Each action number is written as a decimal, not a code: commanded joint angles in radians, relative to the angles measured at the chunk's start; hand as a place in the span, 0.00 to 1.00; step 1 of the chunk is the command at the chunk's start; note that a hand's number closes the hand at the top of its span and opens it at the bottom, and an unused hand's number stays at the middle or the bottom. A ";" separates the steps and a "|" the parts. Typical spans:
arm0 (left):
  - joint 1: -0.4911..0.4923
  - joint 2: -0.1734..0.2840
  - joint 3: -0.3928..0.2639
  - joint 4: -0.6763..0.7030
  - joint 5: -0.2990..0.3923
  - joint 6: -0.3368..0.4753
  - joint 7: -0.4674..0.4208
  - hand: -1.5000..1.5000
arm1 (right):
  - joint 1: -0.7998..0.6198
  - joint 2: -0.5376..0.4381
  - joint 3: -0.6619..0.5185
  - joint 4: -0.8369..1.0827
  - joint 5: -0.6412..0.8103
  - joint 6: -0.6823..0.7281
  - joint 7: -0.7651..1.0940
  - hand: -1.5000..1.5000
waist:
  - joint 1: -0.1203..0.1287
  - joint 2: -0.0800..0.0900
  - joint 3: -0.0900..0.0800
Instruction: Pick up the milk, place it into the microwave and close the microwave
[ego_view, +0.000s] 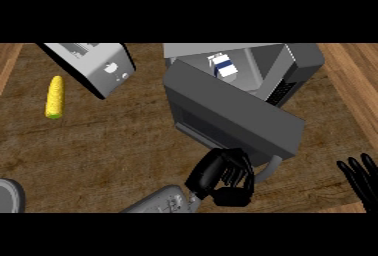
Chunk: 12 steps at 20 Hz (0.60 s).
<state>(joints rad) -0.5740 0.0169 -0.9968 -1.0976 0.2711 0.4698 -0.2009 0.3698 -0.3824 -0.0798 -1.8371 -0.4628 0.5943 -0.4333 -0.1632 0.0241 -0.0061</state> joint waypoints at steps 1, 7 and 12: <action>-0.086 -0.016 0.023 0.022 0.086 0.076 -0.016 1.00 | -0.016 -0.009 0.014 -0.036 -0.013 -0.003 0.034 0.00 | -0.016 0.008 0.000; -0.200 -0.017 0.060 0.091 0.159 0.145 -0.030 1.00 | 0.000 -0.031 0.016 -0.100 -0.063 -0.014 0.091 0.00 | -0.059 0.016 -0.001; -0.285 -0.017 0.097 0.169 0.234 0.150 -0.051 1.00 | -0.004 -0.038 0.011 -0.119 -0.108 -0.025 0.119 0.00 | -0.067 0.025 0.002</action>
<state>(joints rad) -0.7859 0.0014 -0.9329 -0.9716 0.4523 0.6072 -0.2383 0.3748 -0.4153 -0.0709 -1.9384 -0.5443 0.5775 -0.3361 -0.2195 0.0429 -0.0053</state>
